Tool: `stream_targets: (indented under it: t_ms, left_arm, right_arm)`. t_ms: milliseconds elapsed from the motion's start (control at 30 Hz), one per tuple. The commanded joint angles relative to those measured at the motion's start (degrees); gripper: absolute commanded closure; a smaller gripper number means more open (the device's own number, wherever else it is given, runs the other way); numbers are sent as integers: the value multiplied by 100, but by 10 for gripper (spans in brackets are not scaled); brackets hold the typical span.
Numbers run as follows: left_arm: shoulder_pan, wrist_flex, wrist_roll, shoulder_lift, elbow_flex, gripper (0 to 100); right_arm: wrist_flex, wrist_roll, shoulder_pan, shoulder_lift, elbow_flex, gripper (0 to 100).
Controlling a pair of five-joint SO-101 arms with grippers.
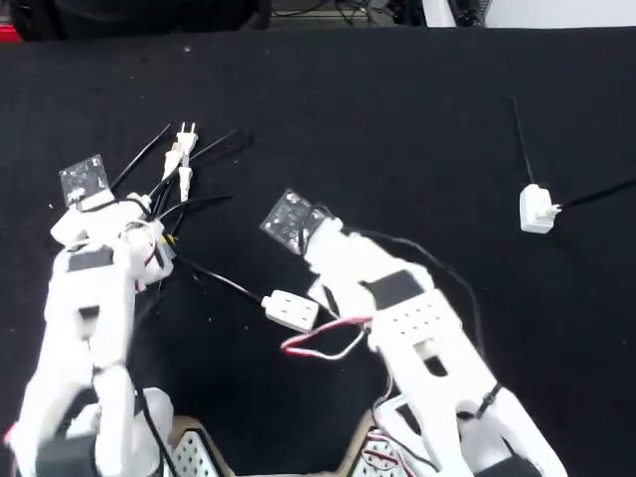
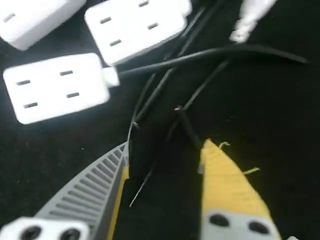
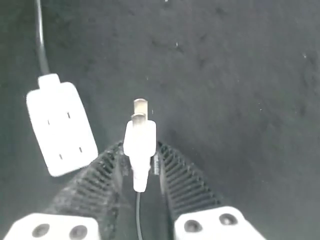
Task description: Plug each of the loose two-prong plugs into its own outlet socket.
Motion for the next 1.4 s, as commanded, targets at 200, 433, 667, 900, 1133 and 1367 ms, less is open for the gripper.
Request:
stream_targets:
  t_ms: [200, 433, 667, 900, 1133, 1367]
  left_arm:
    - [1051, -281, -246, -3262, 1552, 706]
    - [1815, -281, -246, -5284, 2571, 704]
    - [2431, 44, -281, -6804, 3213, 708]
    - [2501, 202, -290, -6892, 3073, 708]
    - [2545, 185, -888, -6910, 3407, 708]
    - [2527, -202, -1134, -6910, 3749, 708]
  right_arm:
    - [-2092, -1037, -668, -1051, 1516, 988]
    - [-2435, -1064, -1538, -1842, 2185, 987]
    - [-2391, -1064, -1565, -2255, 2281, 987]
    - [-2382, -1064, -1574, -2255, 2281, 987]
    - [-2180, -1029, -1538, -2299, 2053, 987]
    - [-826, -1020, -1530, -2299, 998, 987]
